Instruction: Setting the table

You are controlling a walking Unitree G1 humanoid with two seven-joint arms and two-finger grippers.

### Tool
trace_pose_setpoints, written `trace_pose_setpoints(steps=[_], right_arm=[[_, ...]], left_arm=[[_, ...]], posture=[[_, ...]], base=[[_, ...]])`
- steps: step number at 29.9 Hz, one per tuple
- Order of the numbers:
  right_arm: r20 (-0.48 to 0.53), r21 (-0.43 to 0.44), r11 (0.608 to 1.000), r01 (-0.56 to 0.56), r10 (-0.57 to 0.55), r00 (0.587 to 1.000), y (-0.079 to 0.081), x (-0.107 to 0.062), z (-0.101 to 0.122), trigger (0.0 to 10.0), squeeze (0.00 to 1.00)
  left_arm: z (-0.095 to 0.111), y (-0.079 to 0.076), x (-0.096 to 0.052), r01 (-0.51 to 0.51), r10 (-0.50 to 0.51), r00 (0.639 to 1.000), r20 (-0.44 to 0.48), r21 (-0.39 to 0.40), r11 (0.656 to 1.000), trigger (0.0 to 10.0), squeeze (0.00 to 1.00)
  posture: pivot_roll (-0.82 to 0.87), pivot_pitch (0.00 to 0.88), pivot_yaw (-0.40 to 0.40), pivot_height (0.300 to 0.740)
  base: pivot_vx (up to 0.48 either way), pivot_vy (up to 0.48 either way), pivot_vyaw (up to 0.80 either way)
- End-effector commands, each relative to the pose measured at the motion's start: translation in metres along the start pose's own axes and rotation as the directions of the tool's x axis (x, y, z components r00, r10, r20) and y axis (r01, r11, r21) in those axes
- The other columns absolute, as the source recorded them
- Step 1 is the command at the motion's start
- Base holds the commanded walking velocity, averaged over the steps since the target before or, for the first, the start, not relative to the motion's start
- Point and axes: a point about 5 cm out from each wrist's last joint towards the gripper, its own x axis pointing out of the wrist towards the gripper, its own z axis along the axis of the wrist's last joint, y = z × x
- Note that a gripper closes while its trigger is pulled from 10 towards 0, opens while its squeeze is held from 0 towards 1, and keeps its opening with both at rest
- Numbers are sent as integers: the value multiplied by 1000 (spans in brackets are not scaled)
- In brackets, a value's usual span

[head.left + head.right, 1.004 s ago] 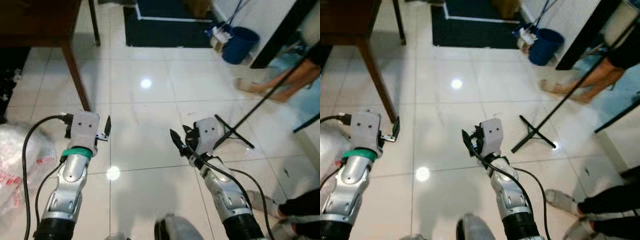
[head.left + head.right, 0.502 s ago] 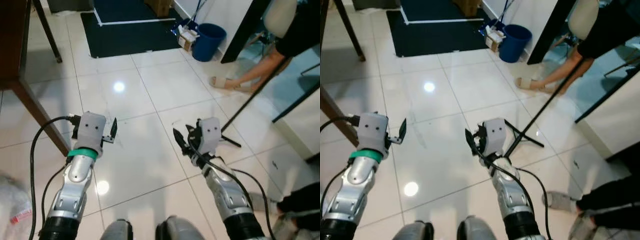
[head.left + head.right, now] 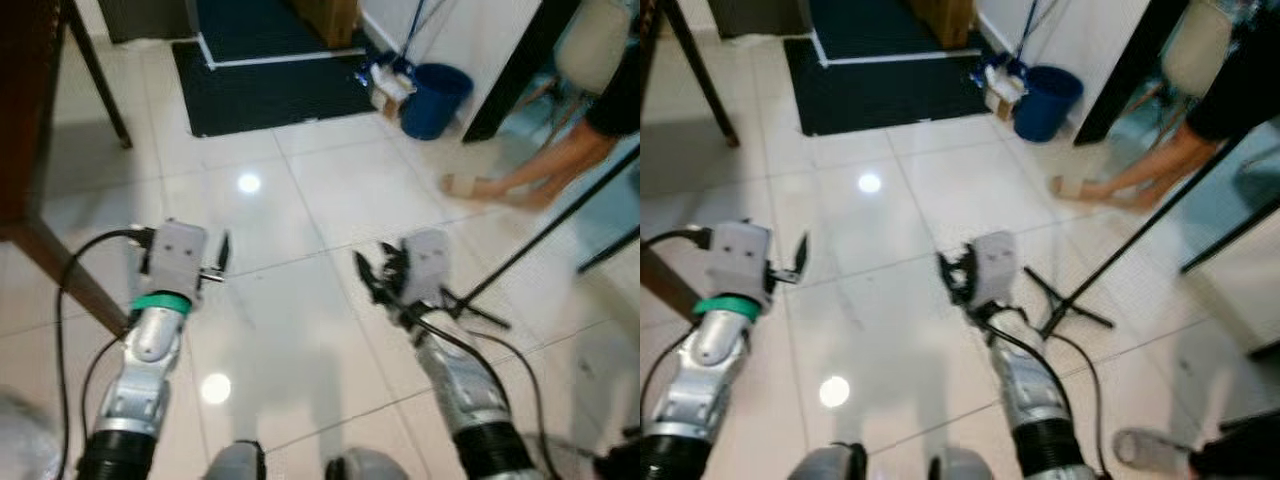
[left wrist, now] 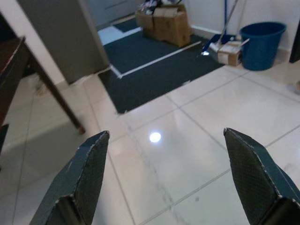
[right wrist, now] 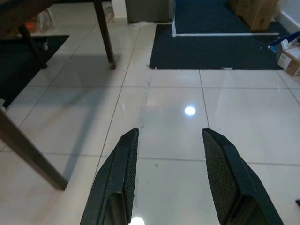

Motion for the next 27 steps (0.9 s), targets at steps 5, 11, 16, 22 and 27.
trace_pose_setpoints(steps=[5,11,16,22,27], right_arm=[[34,3,1000,-9,9,999,0,4,9,10000,0],[53,22,999,-33,32,998,6,13,15,10000,0],[62,21,1000,-19,17,998,4,11,18,10000,0],[60,24,1000,20,-21,998,-2,9,18,10000,0],[62,25,999,38,-39,997,-6,8,18,10000,0]], left_arm=[[-8,-1,-5,-14,14,999,-38,-3,1000,10000,0],[-10,-9,-13,-25,25,999,-46,-16,1000,10000,0],[-9,-13,-10,-10,9,999,-41,-25,1000,10000,0],[-6,-16,-6,2,-3,1000,-30,-27,1000,10000,0],[-5,-15,-6,4,-5,1000,-28,-26,1000,10000,0]], posture=[[-90,43,-10,740],[-82,44,-16,740],[-96,45,-5,740],[-100,46,2,740],[-100,46,3,740]], base=[[480,0,0],[480,0,0],[480,0,0],[480,0,0],[480,0,0]])
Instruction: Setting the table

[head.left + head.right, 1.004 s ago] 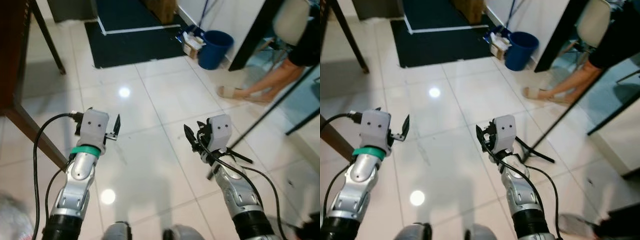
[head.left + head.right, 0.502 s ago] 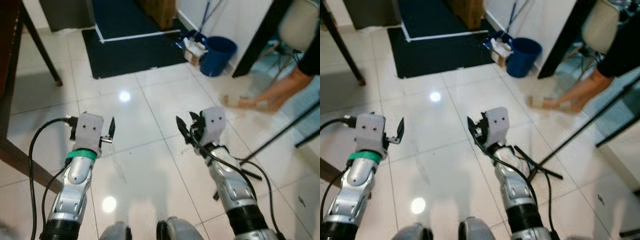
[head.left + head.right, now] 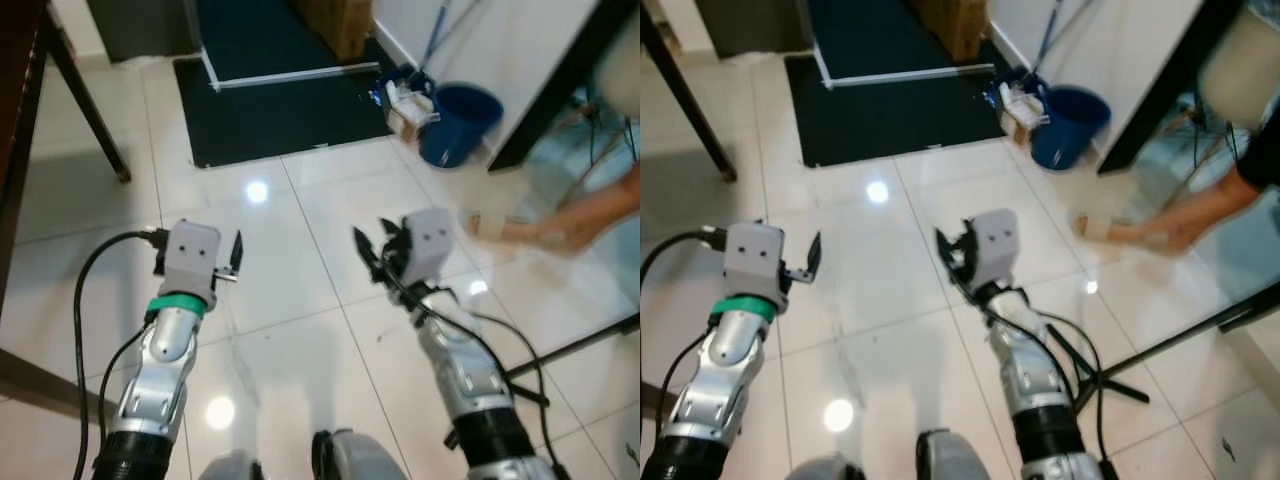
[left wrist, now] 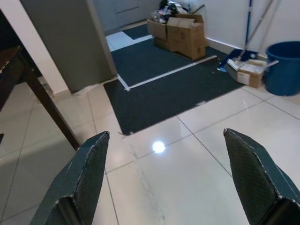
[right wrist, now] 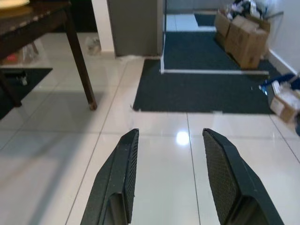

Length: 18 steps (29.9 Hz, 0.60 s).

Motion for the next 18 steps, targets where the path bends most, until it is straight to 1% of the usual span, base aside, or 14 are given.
trace_pose_setpoints(steps=[1,5,6,10,14,18], right_arm=[[-16,17,1000,1,-1,1000,2,-1,-4,10000,0],[-16,14,1000,15,-15,1000,-2,-1,-4,10000,0],[-18,8,999,41,-40,999,-8,-1,-4,10000,0],[-22,3,998,60,-60,998,-13,-2,-4,10000,0],[-25,-3,995,101,-101,995,-24,-4,-4,10000,0],[-26,-3,994,111,-111,993,-27,-4,-4,10000,0]], left_arm=[[-7,2,-4,-1,2,1000,-31,11,1000,10000,0],[-7,2,-4,-1,1,1000,-30,11,1000,10000,0],[-7,2,-4,2,-2,1000,-30,12,1000,10000,0],[-7,2,-4,4,-4,1000,-30,14,1000,10000,0],[-7,2,-3,11,-10,1000,-29,16,1000,10000,0],[-6,2,-3,12,-12,1000,-28,16,1000,10000,0]], posture=[[-100,46,3,740],[-98,46,6,740],[-100,47,8,740],[-100,46,9,740],[-103,41,14,740],[-103,40,14,740]], base=[[480,0,0],[480,0,0],[480,0,0],[480,0,0],[480,0,0],[480,0,0]])
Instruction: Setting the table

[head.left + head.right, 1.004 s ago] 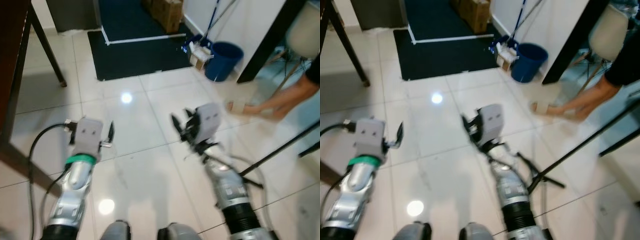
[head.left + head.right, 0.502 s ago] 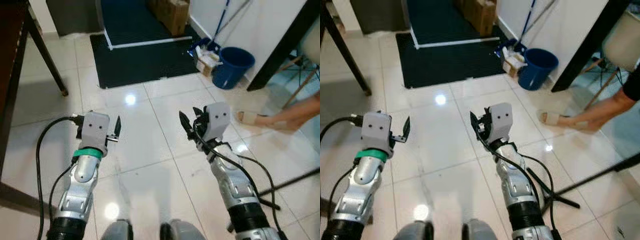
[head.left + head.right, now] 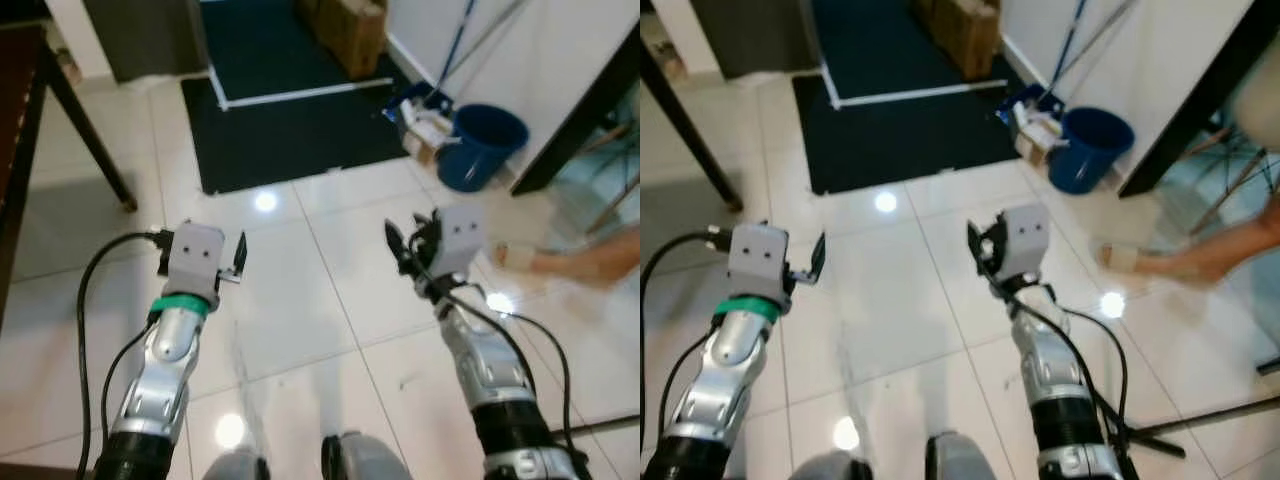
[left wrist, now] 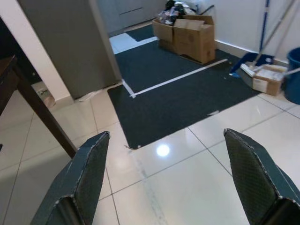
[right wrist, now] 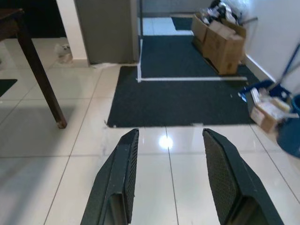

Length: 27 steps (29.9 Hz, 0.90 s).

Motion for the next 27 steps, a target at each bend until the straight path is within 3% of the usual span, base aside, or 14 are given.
trace_pose_setpoints(steps=[1,27], right_arm=[[-18,18,1000,4,-4,1000,1,-2,-6,10000,0],[14,63,998,27,-28,1000,-4,1,1,10000,0]], left_arm=[[-6,1,-2,2,-1,1000,-24,9,1000,10000,0],[-6,2,-2,5,-5,1000,-24,14,1000,10000,0]], posture=[[-103,39,15,740],[-102,37,17,740]], base=[[480,0,0],[480,0,0]])
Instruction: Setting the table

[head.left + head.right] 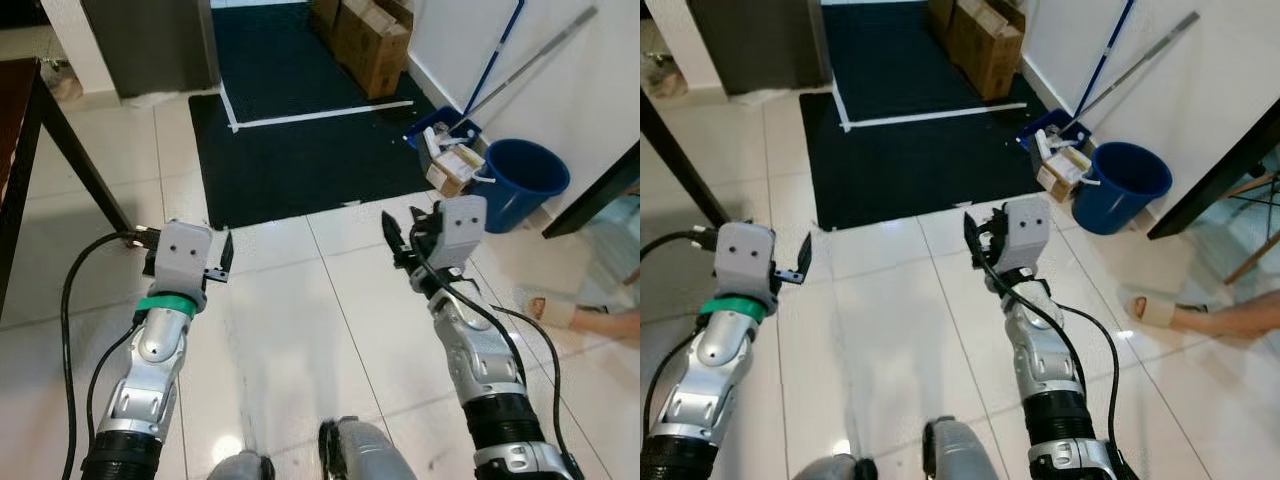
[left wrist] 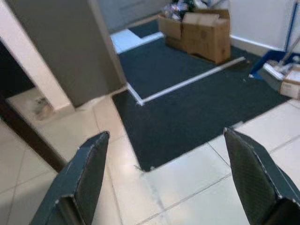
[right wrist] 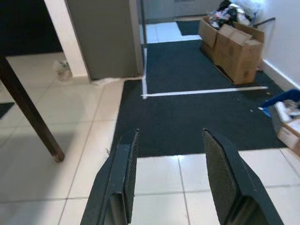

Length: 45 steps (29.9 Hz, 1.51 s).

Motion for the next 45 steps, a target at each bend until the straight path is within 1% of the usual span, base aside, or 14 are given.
trace_pose_setpoints(steps=[1,9,12,14,15,16,18,21,25,28,30,32,33,45], right_arm=[[8,10,1000,6,-6,1000,-3,-1,2,10000,0],[23,9,1000,-6,5,1000,-1,0,6,10000,0],[36,-43,999,-8,9,999,-2,2,11,10000,0],[42,-75,997,2,1,999,-3,3,14,10000,0],[53,-68,998,8,-5,999,-4,5,16,10000,0],[53,-68,998,8,-5,999,-4,5,16,10000,0],[86,-40,999,8,-5,996,-3,7,25,10000,0],[113,-24,1000,-11,14,994,1,8,31,10000,0],[133,-6,999,-45,46,990,8,9,37,10000,0],[144,16,997,-82,78,986,14,9,40,10000,0],[144,16,997,-82,78,986,14,9,40,10000,0],[160,58,984,-168,157,975,28,8,43,10000,0],[174,85,968,-235,218,960,40,6,46,10000,0],[180,163,924,-347,318,931,63,0,46,10000,0]], left_arm=[[-4,-1,-2,6,-6,1000,-17,9,1000,10000,0],[-4,0,-2,4,-3,1000,-20,10,1000,10000,0],[-2,-2,-3,19,-18,1000,-14,33,999,10000,0],[-1,-4,-2,20,-19,999,-29,15,1000,10000,0],[1,-5,-1,8,-10,999,-41,-35,999,10000,0],[1,-5,-1,8,-10,999,-41,-35,999,10000,0],[7,-4,2,-29,15,997,-78,-181,983,10000,0],[14,-3,4,-38,20,996,-82,-231,972,10000,0],[21,-3,5,-32,17,998,-66,-226,974,10000,0],[26,-5,4,4,-9,999,-45,-127,992,10000,0],[26,-5,4,4,-9,999,-45,-127,992,10000,0],[29,-7,0,42,-46,998,-41,-90,995,10000,0],[31,-9,-3,48,-55,997,-53,-125,991,10000,0],[32,-15,-14,41,-63,993,-101,-205,978,10000,0]], posture=[[-102,39,15,740],[-101,42,14,740],[-98,44,14,740],[-98,45,14,740],[-98,46,14,740],[-98,46,14,740],[-97,46,15,740],[-94,48,16,740],[-93,49,18,740],[-88,50,18,740],[-88,50,18,740],[-81,54,22,740],[-73,57,29,740],[-40,79,44,740]], base=[[480,0,0],[450,0,0],[257,0,0],[0,0,0],[0,0,500],[0,0,500],[0,0,800],[0,0,800],[0,0,800],[0,0,794],[0,0,794],[0,0,788],[0,0,788],[0,0,784]])
